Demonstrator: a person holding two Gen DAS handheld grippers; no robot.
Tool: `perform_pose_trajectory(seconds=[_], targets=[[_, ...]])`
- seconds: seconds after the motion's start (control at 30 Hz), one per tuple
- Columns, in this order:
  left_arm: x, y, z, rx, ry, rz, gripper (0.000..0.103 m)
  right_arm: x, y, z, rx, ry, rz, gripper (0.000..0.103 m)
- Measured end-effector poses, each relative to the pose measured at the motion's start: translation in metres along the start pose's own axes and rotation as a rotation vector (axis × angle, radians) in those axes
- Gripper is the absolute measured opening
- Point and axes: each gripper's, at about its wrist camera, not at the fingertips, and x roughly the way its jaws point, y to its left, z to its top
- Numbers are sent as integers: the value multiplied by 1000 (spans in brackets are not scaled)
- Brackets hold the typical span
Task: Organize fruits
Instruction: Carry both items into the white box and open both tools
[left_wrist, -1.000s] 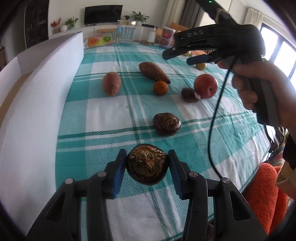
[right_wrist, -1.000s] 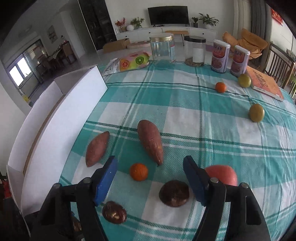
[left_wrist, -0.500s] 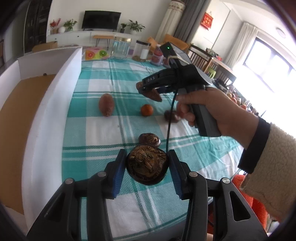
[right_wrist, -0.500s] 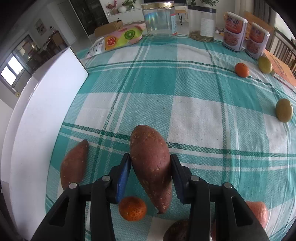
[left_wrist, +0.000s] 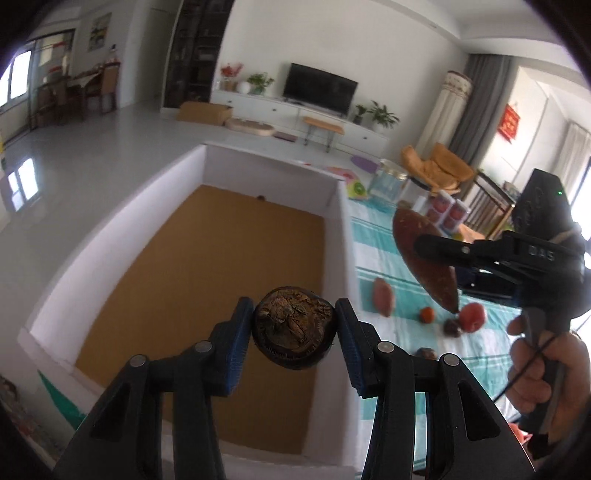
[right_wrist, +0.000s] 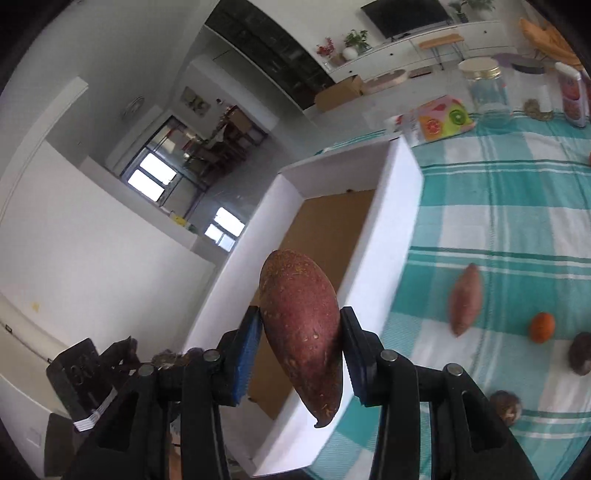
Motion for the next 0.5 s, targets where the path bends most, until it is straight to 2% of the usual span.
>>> perform_pose_trajectory(seconds=[0.07,0.13,0.27,0.37,0.4,0.43,0.5], targets=[[5,27,-6,-35,13,87,47,36,19,-9,-14,74,35,43],[14,46,-12,-66,36,142,47,67,33,-19,-37,129,33,43],[30,64,-24,-96,79,186,47,107,49,-34,-84,174,1,43],[35,63,-29,-98,81,205,49,118,52,-37,-100,174,-26,46],[36,61,-30,-96,78,209,58,117,51,-36,-97,165,-25,46],[38,58,-30,-96,75,211,72,115,51,-35,-90,156,-24,49],[38,54,-27,-97,53,205,84,105,47,-32,-74,126,-19,59]])
